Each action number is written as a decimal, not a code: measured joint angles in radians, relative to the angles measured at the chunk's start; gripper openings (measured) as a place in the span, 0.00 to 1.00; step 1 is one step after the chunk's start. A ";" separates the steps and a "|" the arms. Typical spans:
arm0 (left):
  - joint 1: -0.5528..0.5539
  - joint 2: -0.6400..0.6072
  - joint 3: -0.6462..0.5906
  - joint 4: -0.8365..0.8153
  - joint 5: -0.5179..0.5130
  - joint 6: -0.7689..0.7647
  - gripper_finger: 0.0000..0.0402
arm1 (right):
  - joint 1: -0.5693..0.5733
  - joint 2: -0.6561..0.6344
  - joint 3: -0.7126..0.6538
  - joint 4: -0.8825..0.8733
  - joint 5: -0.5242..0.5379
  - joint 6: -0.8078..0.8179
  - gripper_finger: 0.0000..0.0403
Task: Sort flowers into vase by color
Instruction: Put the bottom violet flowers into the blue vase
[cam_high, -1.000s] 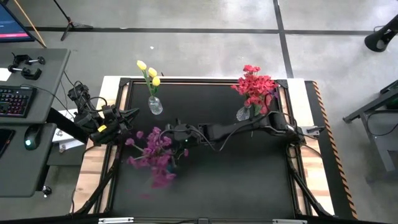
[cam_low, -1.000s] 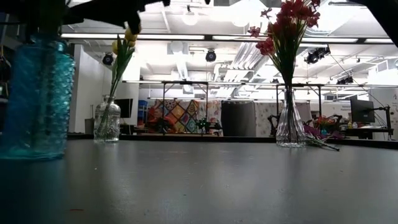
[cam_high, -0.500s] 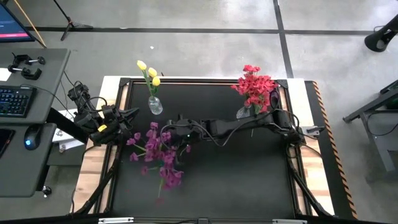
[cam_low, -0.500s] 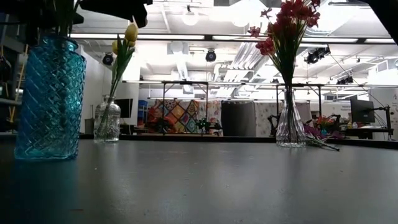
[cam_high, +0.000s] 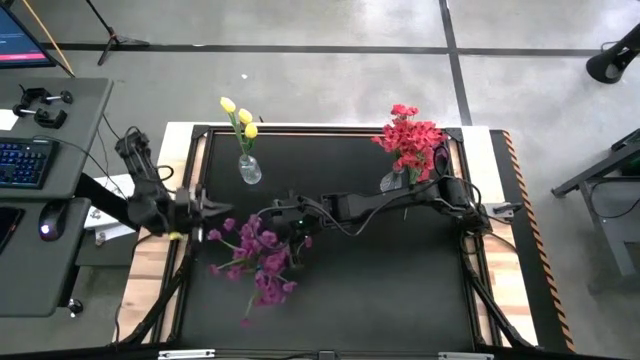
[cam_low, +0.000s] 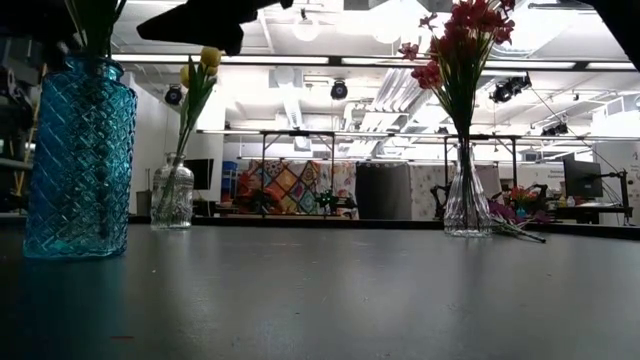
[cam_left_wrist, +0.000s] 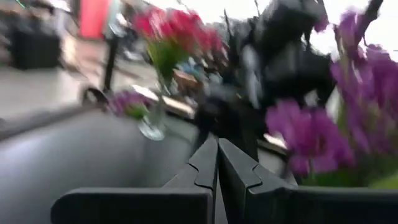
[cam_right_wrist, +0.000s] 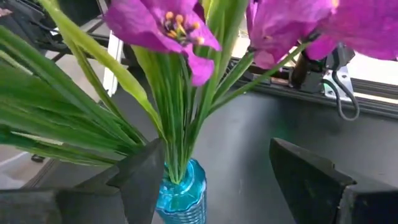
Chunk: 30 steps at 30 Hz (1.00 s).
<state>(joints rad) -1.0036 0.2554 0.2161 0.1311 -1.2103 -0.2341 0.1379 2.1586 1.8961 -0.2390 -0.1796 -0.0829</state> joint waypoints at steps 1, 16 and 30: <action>-0.008 0.014 0.000 -0.053 0.016 -0.079 0.00 | 0.000 0.000 0.000 0.000 0.000 -0.004 0.68; 0.031 0.624 -0.008 0.127 0.331 -0.433 0.00 | -0.027 0.000 0.000 -0.001 0.011 -0.028 0.68; 0.186 0.879 0.122 0.234 0.382 -0.122 0.00 | -0.042 0.000 0.000 0.002 0.010 -0.023 0.68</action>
<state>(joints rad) -0.8172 1.1343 0.3379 0.3648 -0.8279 -0.3559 0.0959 2.1590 1.8961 -0.2365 -0.1692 -0.1059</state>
